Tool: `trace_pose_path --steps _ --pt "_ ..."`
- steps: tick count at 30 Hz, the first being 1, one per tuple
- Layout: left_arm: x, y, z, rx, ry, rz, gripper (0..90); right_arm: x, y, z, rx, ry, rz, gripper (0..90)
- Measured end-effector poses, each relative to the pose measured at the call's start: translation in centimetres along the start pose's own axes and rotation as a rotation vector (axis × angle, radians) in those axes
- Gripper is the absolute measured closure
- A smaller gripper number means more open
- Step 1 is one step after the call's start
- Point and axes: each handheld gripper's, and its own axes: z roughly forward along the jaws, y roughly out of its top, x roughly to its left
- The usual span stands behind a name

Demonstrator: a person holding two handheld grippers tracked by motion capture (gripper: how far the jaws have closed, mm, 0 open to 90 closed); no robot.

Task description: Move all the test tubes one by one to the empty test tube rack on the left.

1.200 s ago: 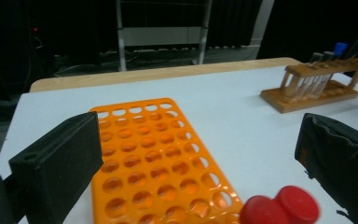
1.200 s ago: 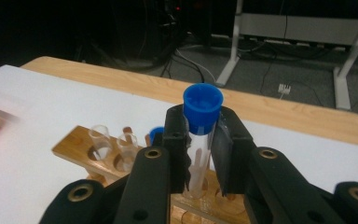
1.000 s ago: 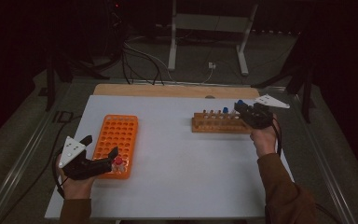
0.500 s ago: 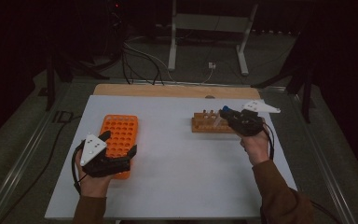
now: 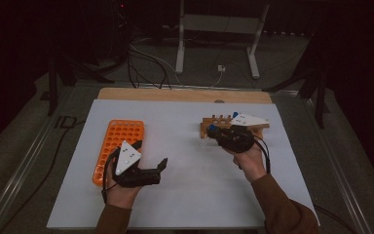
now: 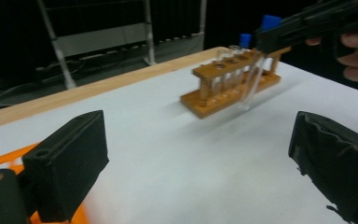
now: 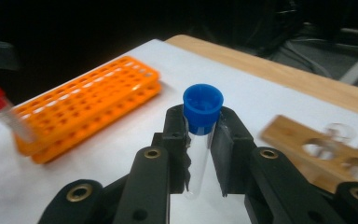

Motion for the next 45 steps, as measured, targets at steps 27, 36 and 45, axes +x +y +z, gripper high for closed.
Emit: trace_pose_path --steps 27,36,45 --pt "-3.7 -0.5 6.3 0.081 -0.124 0.04 72.3 5.4 -0.4 1.8 0.054 0.196 -0.052 76.1" --pt "-3.4 -0.6 6.2 0.087 -0.12 0.035 77.0 5.4 -0.4 1.7 0.048 0.235 -0.056 65.0" --pt "-2.1 -0.7 5.5 0.079 -0.095 -0.005 77.0 3.8 -0.9 1.0 0.027 0.198 -0.04 26.2"
